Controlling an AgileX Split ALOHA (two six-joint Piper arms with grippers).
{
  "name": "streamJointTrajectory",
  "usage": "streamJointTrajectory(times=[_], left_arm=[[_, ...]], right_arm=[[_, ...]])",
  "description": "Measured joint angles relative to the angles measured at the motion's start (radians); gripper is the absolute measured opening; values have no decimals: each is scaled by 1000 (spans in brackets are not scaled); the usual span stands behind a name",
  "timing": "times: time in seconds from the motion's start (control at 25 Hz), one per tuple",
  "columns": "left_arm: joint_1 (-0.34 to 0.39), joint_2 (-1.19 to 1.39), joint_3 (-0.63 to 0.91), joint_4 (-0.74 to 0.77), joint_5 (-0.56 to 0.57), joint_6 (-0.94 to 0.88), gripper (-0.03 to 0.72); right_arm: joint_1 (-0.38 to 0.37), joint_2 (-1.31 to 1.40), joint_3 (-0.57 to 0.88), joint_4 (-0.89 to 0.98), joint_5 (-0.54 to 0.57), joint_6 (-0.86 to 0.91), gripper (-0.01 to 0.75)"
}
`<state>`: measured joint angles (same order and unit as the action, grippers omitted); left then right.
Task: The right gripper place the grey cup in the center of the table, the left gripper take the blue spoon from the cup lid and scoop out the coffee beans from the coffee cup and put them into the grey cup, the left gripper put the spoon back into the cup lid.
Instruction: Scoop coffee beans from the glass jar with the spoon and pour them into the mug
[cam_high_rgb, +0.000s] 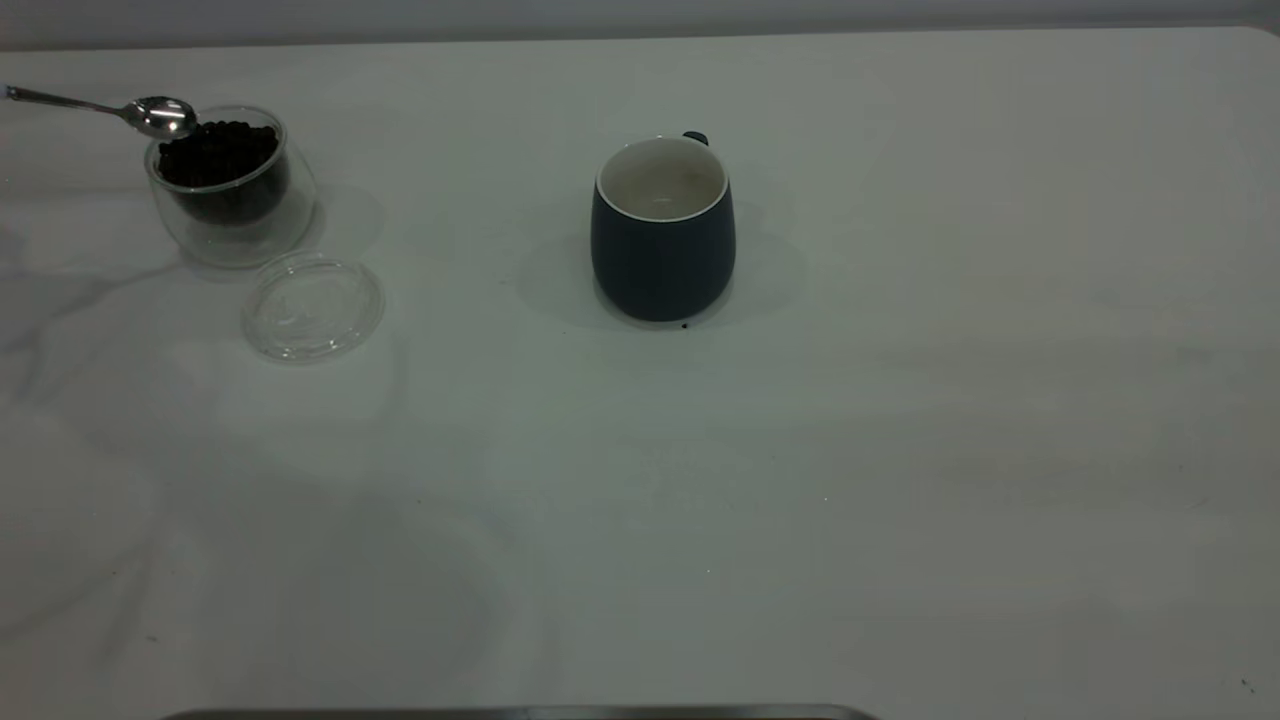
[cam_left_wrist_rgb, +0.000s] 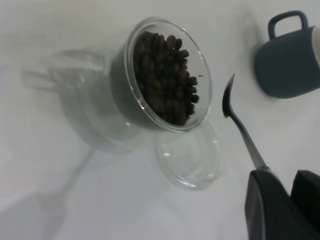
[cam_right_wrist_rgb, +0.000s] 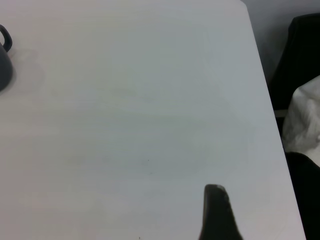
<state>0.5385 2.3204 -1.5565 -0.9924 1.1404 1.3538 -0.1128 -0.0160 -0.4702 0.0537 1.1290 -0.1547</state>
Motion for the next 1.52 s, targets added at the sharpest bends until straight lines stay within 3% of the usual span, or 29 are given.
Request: streamJointTrajectory(times=[0.52,0.84,1.52], left_arm=[[-30,40,0,-71,-132,279,122],[-87,41,0,-85,-158,459,122],[-90,65,0,-49,-252,450,122]], right_arm=[[0,0,0,0,0,0,459],[0,0,0,0,0,0,459],[0,0,0,0,0,0,459]])
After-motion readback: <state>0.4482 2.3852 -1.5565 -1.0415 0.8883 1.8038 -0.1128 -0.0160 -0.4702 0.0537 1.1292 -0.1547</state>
